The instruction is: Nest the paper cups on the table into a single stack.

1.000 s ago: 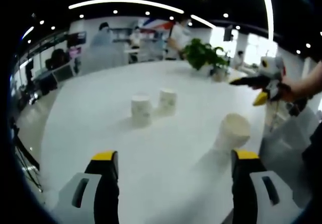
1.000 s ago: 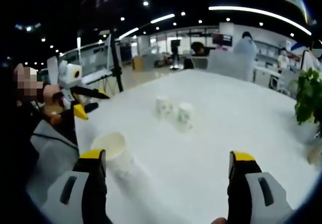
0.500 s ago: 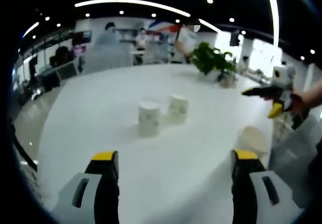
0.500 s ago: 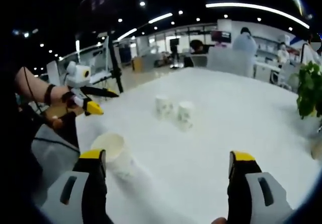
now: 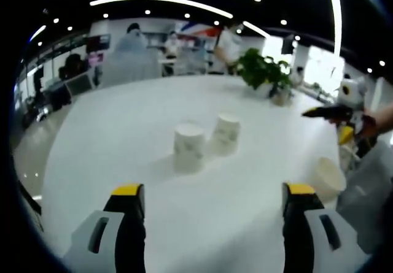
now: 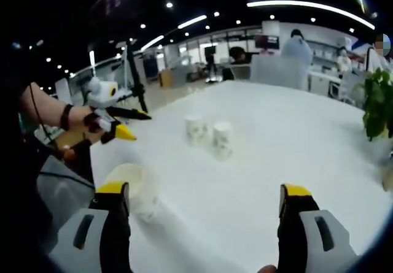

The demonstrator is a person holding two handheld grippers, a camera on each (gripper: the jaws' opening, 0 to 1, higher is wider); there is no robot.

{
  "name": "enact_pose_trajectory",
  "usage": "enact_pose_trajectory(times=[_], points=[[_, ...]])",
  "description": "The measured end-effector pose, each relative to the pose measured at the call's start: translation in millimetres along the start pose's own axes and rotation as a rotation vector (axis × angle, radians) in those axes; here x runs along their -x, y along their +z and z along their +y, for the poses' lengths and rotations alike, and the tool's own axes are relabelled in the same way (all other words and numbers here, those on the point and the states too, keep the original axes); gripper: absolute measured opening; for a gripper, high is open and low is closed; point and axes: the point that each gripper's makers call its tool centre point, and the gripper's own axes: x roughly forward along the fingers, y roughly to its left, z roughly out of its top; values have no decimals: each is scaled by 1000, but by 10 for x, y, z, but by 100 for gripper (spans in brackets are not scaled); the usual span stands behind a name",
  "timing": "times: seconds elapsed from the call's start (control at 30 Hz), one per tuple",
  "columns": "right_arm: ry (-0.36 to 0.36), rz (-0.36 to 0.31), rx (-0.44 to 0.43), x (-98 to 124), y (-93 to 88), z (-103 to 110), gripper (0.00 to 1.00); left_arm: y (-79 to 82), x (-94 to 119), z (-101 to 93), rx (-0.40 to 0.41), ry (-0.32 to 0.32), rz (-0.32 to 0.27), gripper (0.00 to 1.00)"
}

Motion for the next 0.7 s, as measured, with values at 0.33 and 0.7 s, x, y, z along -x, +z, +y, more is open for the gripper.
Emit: enact_pose_trajectory(times=[0.33, 0.7], points=[[11, 14, -16, -28, -71, 25, 100, 101, -170, 109, -8, -3, -4, 92], [12, 17, -34, -10, -77, 31, 100, 142, -419, 199, -20, -10, -4, 90]])
